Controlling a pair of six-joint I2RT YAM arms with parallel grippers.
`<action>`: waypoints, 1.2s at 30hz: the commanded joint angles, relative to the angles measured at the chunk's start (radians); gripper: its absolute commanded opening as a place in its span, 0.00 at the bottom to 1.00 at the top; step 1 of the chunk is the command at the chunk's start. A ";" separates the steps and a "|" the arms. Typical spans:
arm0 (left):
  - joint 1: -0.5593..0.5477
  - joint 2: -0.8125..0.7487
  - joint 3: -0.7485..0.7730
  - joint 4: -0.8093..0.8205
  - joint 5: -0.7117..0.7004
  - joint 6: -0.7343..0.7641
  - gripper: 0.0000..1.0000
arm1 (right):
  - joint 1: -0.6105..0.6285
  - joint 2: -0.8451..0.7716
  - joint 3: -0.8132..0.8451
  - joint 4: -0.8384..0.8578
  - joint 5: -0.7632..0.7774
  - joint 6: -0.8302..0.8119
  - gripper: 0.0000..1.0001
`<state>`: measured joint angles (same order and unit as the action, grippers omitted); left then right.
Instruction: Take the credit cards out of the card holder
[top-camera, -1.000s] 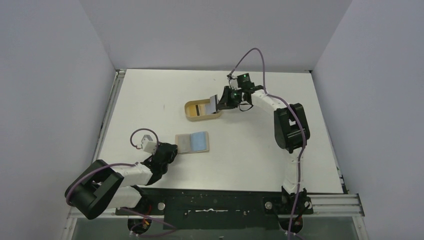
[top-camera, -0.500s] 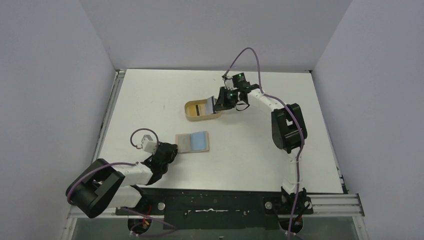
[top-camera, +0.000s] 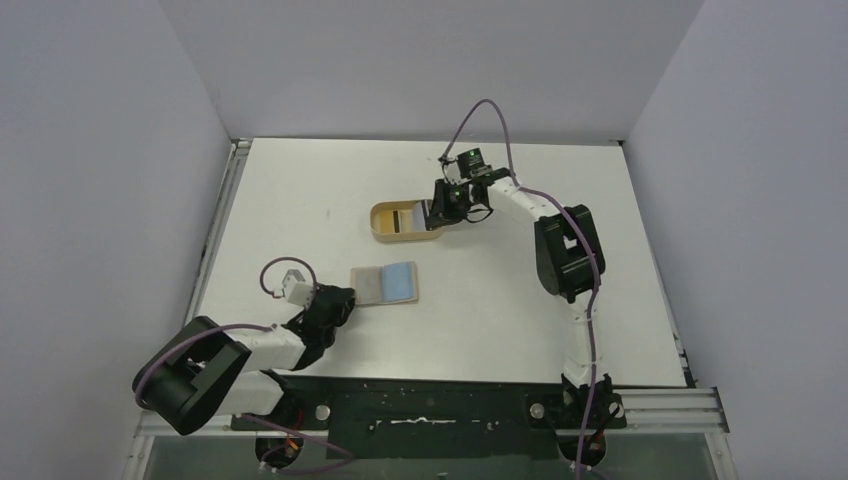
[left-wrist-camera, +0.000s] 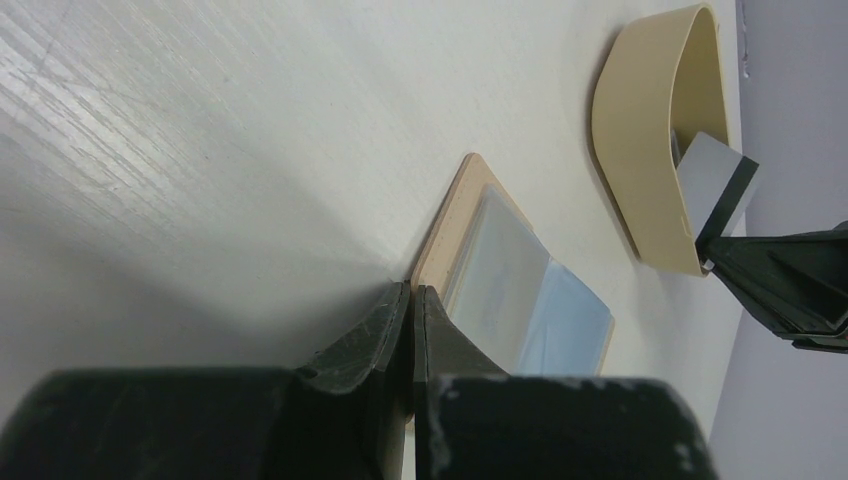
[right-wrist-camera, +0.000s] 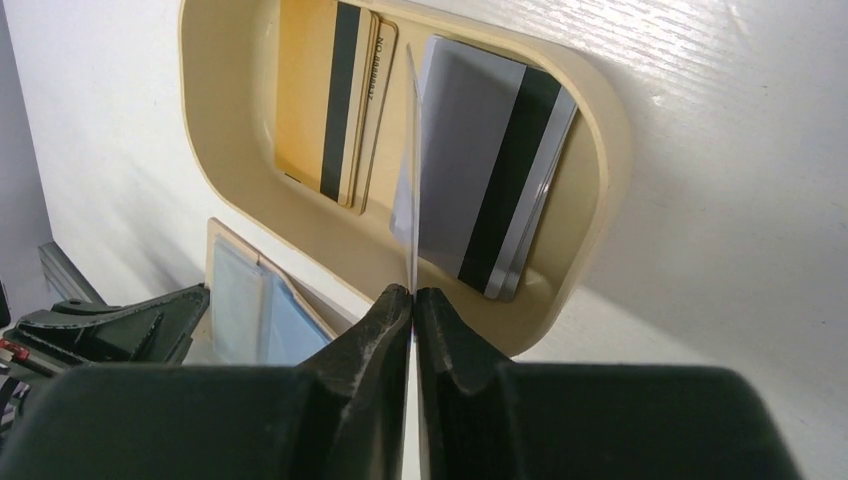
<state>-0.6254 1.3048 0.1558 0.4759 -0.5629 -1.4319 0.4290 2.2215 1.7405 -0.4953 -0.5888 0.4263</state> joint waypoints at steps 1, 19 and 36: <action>0.009 0.005 -0.042 -0.146 0.006 0.039 0.00 | 0.009 -0.019 0.043 -0.014 0.029 -0.017 0.17; -0.022 -0.155 0.053 -0.278 -0.028 0.206 0.00 | -0.011 -0.154 0.223 -0.144 0.109 -0.076 0.49; -0.132 -0.338 0.211 -0.473 -0.155 0.331 0.00 | 0.339 -0.238 -0.156 0.062 0.125 -0.006 0.75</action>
<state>-0.7506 0.9890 0.3328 0.0410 -0.6682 -1.1141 0.7120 1.9755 1.5738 -0.5171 -0.4759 0.4019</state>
